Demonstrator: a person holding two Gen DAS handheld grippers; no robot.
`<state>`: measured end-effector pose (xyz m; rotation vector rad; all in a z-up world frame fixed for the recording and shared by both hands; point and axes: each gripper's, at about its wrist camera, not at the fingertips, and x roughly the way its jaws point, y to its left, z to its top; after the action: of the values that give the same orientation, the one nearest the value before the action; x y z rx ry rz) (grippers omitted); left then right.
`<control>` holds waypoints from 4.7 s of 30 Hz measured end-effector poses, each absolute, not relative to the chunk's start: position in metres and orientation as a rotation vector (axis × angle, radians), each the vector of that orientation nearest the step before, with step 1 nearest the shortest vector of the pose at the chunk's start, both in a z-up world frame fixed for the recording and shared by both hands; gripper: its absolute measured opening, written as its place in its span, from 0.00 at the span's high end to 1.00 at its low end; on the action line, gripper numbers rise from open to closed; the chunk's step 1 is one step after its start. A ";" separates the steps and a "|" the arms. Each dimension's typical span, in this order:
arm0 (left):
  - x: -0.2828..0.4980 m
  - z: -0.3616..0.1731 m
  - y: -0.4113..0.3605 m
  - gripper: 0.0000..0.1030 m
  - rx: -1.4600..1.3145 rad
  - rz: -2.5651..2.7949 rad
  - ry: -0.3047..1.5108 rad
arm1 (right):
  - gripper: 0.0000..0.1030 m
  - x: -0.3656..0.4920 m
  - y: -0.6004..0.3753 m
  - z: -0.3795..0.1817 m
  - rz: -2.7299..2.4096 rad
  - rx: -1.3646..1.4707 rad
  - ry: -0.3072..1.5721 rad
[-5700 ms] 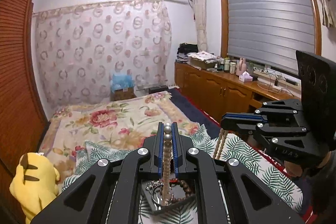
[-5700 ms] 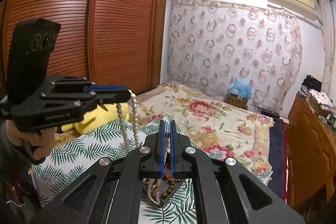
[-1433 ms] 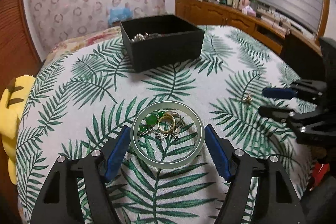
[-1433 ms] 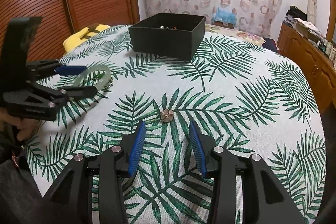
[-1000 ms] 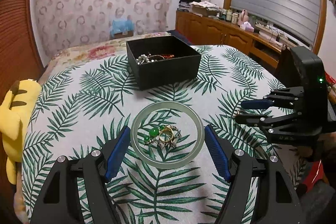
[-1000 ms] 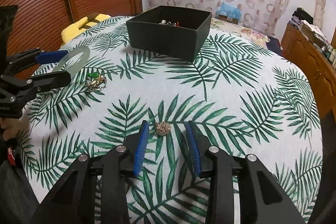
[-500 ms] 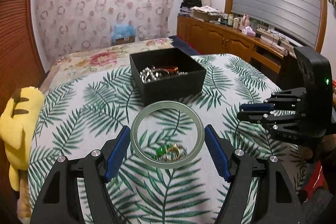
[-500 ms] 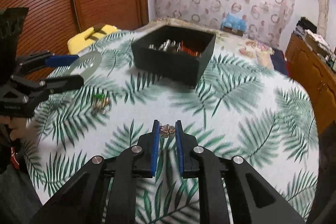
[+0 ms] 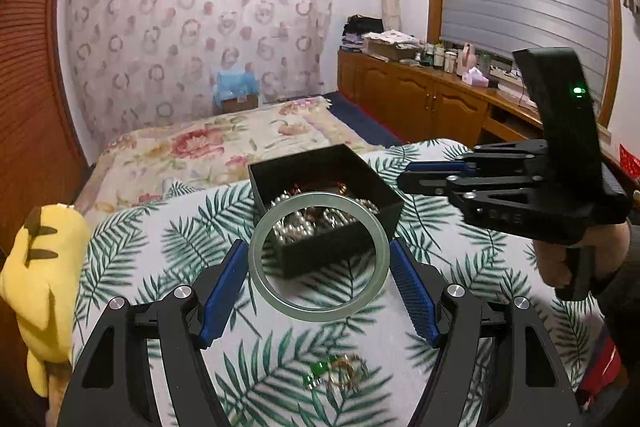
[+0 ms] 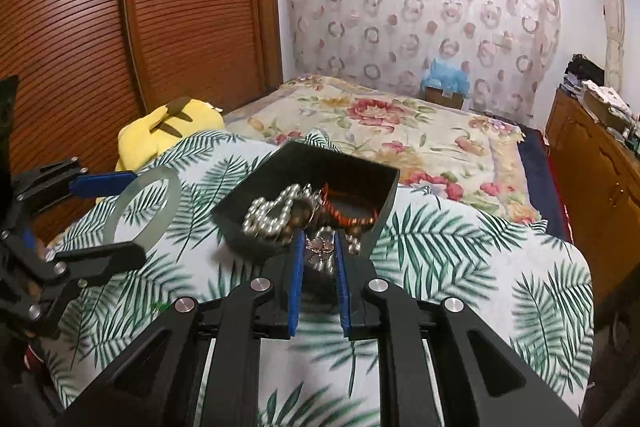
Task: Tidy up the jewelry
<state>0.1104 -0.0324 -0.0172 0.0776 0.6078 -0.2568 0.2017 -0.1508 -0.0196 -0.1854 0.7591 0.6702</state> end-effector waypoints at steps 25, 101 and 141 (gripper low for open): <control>0.197 -0.043 -0.053 0.33 0.097 -0.237 0.702 | 0.71 0.222 -0.184 -0.035 0.662 -0.054 0.768; 0.071 -0.088 0.044 0.08 -0.025 -0.264 0.852 | 0.89 0.112 -0.089 -0.067 0.898 -0.288 0.903; 0.099 -0.071 -0.023 0.88 0.106 -0.356 0.783 | 0.89 0.131 -0.155 -0.045 0.790 -0.212 0.843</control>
<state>0.0989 -0.0228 -0.0706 0.1062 0.7827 -0.3563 0.1307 -0.1552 -0.0451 -0.2121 0.8427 0.7902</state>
